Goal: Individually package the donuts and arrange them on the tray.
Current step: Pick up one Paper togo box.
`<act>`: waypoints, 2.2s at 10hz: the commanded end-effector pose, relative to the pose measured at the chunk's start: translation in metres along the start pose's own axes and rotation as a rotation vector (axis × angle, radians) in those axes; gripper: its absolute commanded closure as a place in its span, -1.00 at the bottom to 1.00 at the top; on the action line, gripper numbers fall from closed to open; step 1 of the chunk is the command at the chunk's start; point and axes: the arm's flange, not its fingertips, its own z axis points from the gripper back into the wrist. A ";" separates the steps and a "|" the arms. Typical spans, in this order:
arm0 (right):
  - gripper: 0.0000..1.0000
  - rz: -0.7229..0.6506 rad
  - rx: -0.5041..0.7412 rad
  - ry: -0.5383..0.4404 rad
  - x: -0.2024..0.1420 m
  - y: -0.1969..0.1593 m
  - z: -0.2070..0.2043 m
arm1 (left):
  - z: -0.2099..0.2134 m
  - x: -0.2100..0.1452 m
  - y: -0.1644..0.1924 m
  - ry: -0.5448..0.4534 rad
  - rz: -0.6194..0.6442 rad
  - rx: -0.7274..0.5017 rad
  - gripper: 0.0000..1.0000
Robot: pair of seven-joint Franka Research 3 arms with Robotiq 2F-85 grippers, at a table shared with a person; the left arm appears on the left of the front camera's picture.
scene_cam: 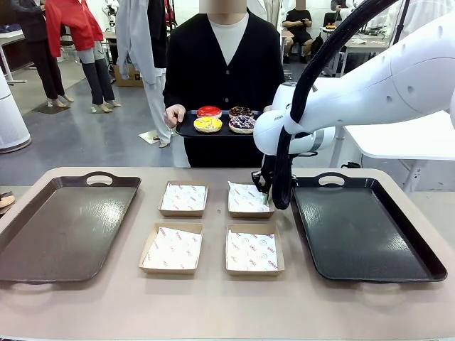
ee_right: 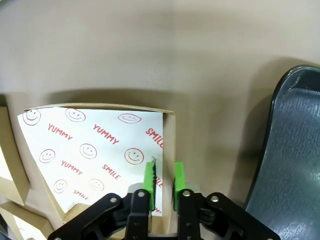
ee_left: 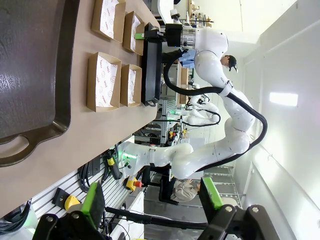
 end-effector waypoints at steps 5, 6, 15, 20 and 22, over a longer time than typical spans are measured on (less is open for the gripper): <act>1.00 -0.013 -0.015 -0.006 -0.001 0.001 0.003 | 0.001 0.000 -0.001 -0.003 0.007 -0.005 -1.00; 1.00 -0.018 -0.017 0.018 -0.005 0.003 0.009 | 0.001 0.000 -0.001 -0.003 0.007 -0.005 -1.00; 1.00 0.078 -0.083 0.000 -0.014 0.027 0.193 | 0.001 0.000 -0.001 -0.003 0.007 -0.005 -1.00; 1.00 0.055 -0.061 0.037 -0.012 0.019 0.176 | 0.001 0.000 -0.001 -0.003 0.007 -0.005 -1.00; 1.00 0.055 -0.061 0.037 -0.012 0.019 0.176 | 0.001 0.000 -0.001 -0.003 0.007 -0.005 -1.00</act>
